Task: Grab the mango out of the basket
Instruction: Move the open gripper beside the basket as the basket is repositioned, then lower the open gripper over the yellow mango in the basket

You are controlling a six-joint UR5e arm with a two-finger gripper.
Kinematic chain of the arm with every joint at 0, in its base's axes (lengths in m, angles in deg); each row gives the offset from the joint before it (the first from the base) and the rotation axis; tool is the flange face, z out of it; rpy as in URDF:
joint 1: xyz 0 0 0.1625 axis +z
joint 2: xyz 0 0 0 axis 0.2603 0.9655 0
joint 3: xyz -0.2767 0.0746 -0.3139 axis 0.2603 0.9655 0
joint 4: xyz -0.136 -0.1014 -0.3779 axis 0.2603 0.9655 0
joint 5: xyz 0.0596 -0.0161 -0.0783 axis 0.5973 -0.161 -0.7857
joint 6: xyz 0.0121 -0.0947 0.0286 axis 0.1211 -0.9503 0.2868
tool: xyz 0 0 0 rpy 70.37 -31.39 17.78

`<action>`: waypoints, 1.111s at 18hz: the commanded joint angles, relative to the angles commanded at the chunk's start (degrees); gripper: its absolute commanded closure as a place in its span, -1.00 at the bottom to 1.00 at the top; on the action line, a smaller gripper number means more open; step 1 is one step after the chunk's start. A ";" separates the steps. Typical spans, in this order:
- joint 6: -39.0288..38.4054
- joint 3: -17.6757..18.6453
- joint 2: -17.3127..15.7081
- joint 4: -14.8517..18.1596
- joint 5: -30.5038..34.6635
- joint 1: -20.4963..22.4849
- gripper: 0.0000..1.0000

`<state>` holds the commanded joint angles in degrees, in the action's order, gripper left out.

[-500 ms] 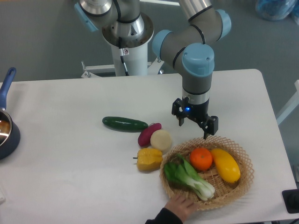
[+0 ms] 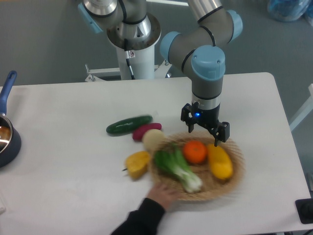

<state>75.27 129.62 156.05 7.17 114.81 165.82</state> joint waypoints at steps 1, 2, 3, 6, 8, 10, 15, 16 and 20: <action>-0.61 -0.17 0.88 -2.36 0.00 0.09 -1.00; -0.53 -1.13 1.32 -2.82 0.00 0.35 -1.00; -0.53 -2.53 2.02 -2.74 0.00 0.79 -1.00; -2.71 -6.67 4.49 -2.39 0.00 0.18 -1.00; -8.93 -8.43 5.89 -2.39 -0.09 -1.48 -1.00; -12.47 -10.36 7.39 -2.39 -0.09 -2.45 -1.00; -14.05 -10.82 9.06 -1.43 0.18 -4.83 -1.00; -16.41 -10.46 8.98 -0.38 0.26 -6.05 -1.00; -31.60 -9.76 8.27 0.34 0.09 -8.61 -1.00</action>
<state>43.67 119.87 164.32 7.50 114.90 157.21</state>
